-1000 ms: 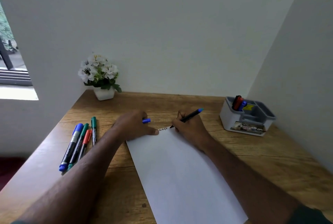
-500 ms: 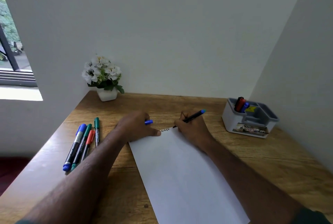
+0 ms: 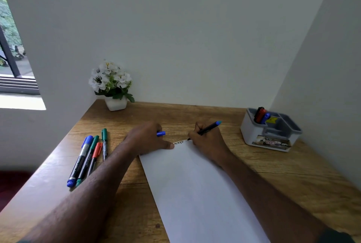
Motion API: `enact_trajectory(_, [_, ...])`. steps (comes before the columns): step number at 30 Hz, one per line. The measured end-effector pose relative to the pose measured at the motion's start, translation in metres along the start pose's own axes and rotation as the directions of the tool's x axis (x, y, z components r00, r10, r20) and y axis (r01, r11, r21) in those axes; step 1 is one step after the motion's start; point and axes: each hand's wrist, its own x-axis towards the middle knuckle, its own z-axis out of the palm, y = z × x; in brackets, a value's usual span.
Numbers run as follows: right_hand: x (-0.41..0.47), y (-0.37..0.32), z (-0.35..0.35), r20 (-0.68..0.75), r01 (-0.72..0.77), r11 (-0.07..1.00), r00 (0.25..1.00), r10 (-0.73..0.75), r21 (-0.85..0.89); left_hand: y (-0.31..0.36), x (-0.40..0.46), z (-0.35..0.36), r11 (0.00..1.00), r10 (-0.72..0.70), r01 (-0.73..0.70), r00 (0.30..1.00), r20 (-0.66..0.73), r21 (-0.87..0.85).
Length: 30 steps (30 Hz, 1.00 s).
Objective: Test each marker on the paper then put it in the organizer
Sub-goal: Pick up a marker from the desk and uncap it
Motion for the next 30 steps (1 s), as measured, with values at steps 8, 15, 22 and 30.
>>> enact_trajectory(8, [0.0008,0.0019,-0.0002,0.000,0.005,1.000,1.000,-0.005,-0.008,0.0003,-0.0016,-0.0002,1.000,-0.004,0.004,1.000,0.001,-0.001])
enact_trajectory(15, [0.0021,0.0043,-0.0003,-0.031,0.015,0.999,0.999,-0.014,0.037,0.0024,-0.0025,-0.0017,1.000,-0.001,0.001,1.000,-0.002,0.014])
enact_trajectory(22, [0.0013,0.0032,-0.0014,-0.033,-0.007,1.000,0.999,0.007,0.029,0.0032,-0.0027,-0.0023,1.000,-0.010,0.010,1.000,0.005,0.009])
enact_trajectory(30, [0.0022,0.0025,-0.0018,-0.057,0.003,1.000,0.998,-0.003,0.009,0.0019,-0.0003,-0.0008,1.000,-0.024,0.024,0.999,0.024,0.001])
